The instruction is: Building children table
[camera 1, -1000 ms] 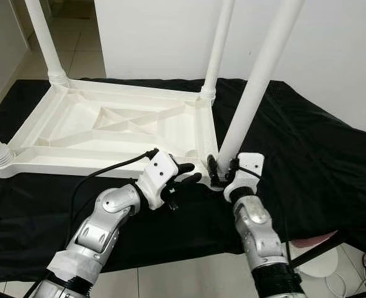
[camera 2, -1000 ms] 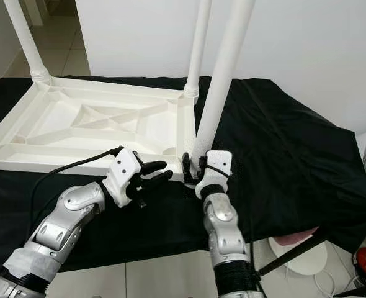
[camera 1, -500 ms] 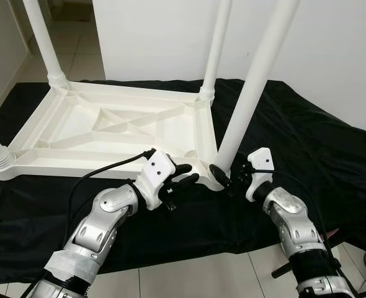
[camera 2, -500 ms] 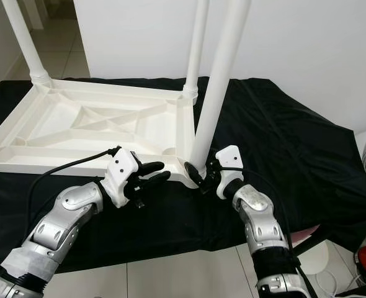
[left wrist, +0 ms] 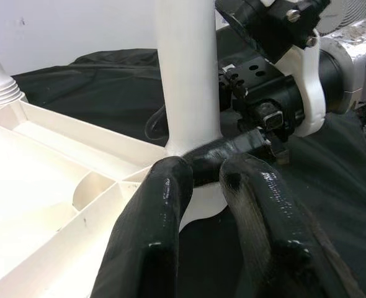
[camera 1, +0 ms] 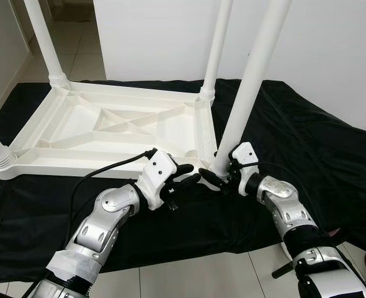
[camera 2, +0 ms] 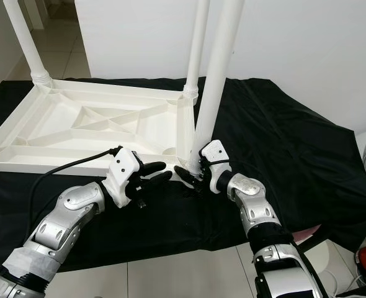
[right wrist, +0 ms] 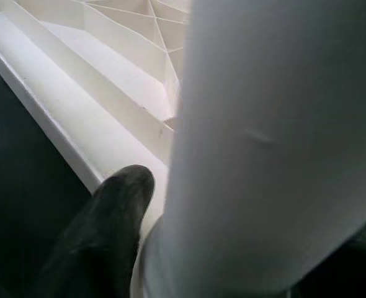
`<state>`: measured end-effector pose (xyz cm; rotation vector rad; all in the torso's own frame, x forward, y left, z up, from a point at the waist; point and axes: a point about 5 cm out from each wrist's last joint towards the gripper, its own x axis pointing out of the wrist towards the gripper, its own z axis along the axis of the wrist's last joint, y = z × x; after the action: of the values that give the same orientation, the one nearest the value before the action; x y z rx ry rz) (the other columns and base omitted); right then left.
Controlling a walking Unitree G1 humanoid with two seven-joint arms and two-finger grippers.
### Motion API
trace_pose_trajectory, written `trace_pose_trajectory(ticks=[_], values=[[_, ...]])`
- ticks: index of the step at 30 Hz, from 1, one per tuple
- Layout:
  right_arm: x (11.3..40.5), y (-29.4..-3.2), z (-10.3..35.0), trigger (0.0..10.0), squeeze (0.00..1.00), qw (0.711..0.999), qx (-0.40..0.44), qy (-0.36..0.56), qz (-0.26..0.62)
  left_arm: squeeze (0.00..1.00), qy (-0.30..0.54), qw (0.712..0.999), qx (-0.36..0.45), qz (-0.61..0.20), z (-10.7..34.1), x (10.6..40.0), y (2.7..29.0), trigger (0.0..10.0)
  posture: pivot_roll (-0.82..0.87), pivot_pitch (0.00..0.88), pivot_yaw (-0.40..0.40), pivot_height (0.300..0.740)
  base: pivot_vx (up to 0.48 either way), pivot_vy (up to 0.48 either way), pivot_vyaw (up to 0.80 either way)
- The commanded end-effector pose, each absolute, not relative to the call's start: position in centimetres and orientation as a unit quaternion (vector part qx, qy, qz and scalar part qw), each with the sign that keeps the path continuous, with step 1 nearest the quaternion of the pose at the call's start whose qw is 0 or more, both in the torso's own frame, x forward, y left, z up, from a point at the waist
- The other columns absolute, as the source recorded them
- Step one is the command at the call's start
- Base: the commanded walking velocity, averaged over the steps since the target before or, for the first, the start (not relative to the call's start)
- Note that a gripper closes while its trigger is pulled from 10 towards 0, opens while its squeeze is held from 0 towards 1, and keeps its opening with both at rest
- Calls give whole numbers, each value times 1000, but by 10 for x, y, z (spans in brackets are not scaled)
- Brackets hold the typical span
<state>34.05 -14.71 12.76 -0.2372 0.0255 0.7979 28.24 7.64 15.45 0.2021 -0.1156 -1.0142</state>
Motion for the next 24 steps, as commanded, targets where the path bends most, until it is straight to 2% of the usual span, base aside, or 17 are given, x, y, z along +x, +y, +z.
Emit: trace_pose_trajectory(ticks=[1,11,12,13,14,19,20,24], values=[[339,-143,121,0,0,906,-118,27,405,0,-55,855,99,-506,157,281,72,10000,62,0,-57,740,0,0,0],[340,-152,115,0,0,911,-90,34,401,0,-43,855,110,-504,149,278,73,10000,63,12,-69,740,0,0,0],[340,-152,115,5020,0,912,-87,32,401,0,-45,859,110,-498,148,279,73,10000,64,13,-72,740,0,0,0],[340,-152,115,5020,0,912,-87,32,401,0,-45,859,110,-498,148,279,73,10000,64,13,-72,740,0,0,0],[339,-151,115,10000,0,916,-79,24,392,0,-42,867,110,-484,145,283,74,10000,60,16,-73,740,0,0,0],[336,-149,118,10000,0,922,-58,4,383,0,-25,869,95,-485,140,282,75,10000,51,24,-73,740,0,0,0],[335,-149,118,10000,0,925,-51,0,376,1000,-16,867,78,-491,138,281,75,10000,47,28,-73,740,0,0,0],[332,-148,118,10000,0,930,-41,-6,365,1000,-13,863,65,-501,137,279,76,10000,44,34,-71,740,0,0,0]])
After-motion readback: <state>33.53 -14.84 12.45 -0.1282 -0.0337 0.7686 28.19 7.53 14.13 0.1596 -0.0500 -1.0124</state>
